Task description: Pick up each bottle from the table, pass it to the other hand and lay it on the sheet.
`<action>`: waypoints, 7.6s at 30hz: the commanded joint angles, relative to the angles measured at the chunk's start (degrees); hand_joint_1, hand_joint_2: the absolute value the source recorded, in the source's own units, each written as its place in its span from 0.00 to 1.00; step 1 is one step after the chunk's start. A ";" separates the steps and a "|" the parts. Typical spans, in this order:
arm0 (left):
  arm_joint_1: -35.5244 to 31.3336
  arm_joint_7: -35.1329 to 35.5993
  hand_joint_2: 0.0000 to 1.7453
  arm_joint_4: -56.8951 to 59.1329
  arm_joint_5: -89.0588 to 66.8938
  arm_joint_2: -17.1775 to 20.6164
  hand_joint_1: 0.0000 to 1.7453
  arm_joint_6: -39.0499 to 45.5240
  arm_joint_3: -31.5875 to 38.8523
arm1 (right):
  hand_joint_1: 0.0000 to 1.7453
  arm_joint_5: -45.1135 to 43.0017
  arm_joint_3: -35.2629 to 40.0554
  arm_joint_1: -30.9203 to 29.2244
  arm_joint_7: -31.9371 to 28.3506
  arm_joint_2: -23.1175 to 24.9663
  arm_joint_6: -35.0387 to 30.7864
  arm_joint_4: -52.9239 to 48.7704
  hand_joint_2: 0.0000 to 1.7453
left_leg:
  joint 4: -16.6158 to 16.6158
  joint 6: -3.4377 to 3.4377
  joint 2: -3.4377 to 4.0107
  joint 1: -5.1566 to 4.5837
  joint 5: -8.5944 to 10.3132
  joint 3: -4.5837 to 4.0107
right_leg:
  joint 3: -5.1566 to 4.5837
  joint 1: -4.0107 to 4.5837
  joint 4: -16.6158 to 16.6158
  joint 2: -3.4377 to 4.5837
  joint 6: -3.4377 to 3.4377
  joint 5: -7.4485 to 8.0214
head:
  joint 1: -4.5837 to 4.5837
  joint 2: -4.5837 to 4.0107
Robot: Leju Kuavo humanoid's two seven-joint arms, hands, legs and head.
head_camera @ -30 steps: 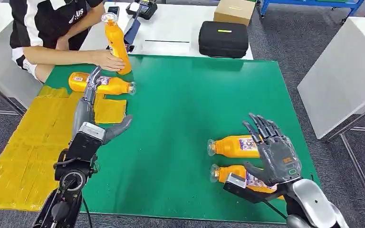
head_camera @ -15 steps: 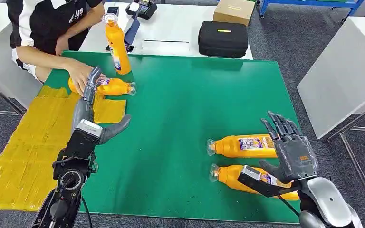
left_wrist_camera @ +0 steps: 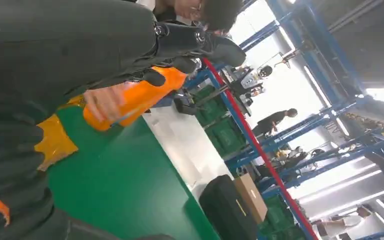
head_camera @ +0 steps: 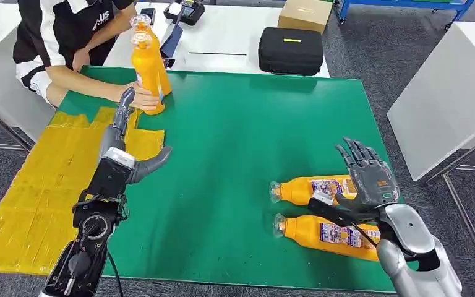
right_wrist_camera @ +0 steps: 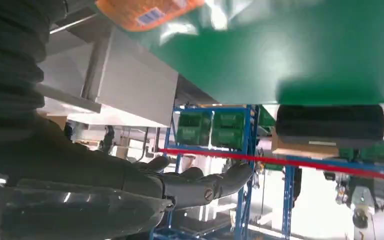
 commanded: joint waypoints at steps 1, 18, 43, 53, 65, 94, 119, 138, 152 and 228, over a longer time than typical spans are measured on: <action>-2.30 0.12 1.00 4.32 0.07 0.35 0.00 -0.10 0.69 | 0.00 -0.09 2.26 -3.86 -0.20 2.14 0.24 7.83 1.00 | -0.02 0.02 0.06 0.04 -0.17 0.41 | 0.37 0.07 -0.06 0.14 -0.35 -0.10 | 0.02 0.00; -1.90 0.34 1.00 4.85 1.54 1.16 0.00 0.27 -0.01 | 0.00 -1.35 4.00 -6.47 -0.41 3.69 1.09 15.07 1.00 | -0.04 0.01 0.11 0.06 -0.15 0.40 | 0.36 0.09 -0.08 0.19 -0.34 -0.07 | 0.02 0.00; -4.58 0.44 1.00 9.55 4.66 1.38 0.00 -1.40 -1.16 | 0.00 -3.85 2.71 -12.73 0.49 4.34 4.37 38.68 1.00 | -0.03 0.01 0.04 0.06 -0.14 0.38 | 0.36 0.10 -0.07 0.12 -0.34 -0.08 | 0.02 0.00; -5.18 0.26 1.00 10.66 4.74 0.54 0.00 -1.68 -2.28 | 0.00 -4.78 2.36 -17.17 -0.10 5.84 2.47 45.67 1.00 | -0.02 0.02 0.02 0.06 -0.08 0.39 | 0.34 0.09 -0.06 0.07 -0.30 -0.04 | 0.02 0.00; -4.95 0.68 1.00 11.53 4.58 0.55 0.00 -1.94 -2.47 | 1.00 -3.58 2.84 -19.17 0.02 7.36 -1.00 51.55 1.00 | -0.03 0.08 -0.02 0.06 -0.03 0.49 | 0.45 0.10 -0.07 0.04 -0.27 0.00 | 0.00 0.00; -1.53 1.19 1.00 8.10 5.09 -0.04 0.00 -2.44 -1.20 | 1.00 -33.73 -9.86 -13.80 -16.91 22.08 -36.70 18.84 1.00 | 0.00 0.02 0.09 0.00 0.05 0.00 | 0.01 0.02 0.04 0.10 -0.12 0.04 | 0.02 0.00; -5.10 -1.71 1.00 11.72 16.07 -0.15 0.00 -11.16 -3.94 | 1.00 -70.99 3.89 -21.66 -27.17 27.67 -1.24 34.94 1.00 | 0.04 0.03 0.05 0.06 -0.02 0.22 | 0.18 0.08 0.05 0.09 -0.26 -0.04 | 0.02 0.00; -5.36 -0.53 1.00 11.93 16.33 -0.31 0.00 -13.03 -3.65 | 1.00 -60.31 18.99 -26.49 -21.11 29.31 -0.08 44.59 1.00 | 0.08 0.04 0.11 0.06 -0.10 0.32 | 0.26 0.08 0.10 0.18 -0.32 -0.10 | 0.02 0.00; -5.64 -0.17 1.00 13.07 16.45 -0.65 0.00 -13.54 -4.46 | 1.00 -56.54 22.69 -26.90 -20.19 29.97 -1.95 42.47 1.00 | 0.01 0.01 0.02 0.05 0.07 0.06 | 0.02 0.05 0.04 0.05 -0.15 0.02 | 0.02 0.00; -9.88 3.02 1.00 9.13 -19.37 1.84 1.00 14.27 -0.75 | 0.00 -51.51 25.20 -8.10 -28.57 16.72 -0.33 -2.10 0.00 | 0.12 0.02 -0.13 0.08 -0.02 0.16 | 0.16 0.09 0.13 -0.15 -0.38 -0.13 | -0.11 0.00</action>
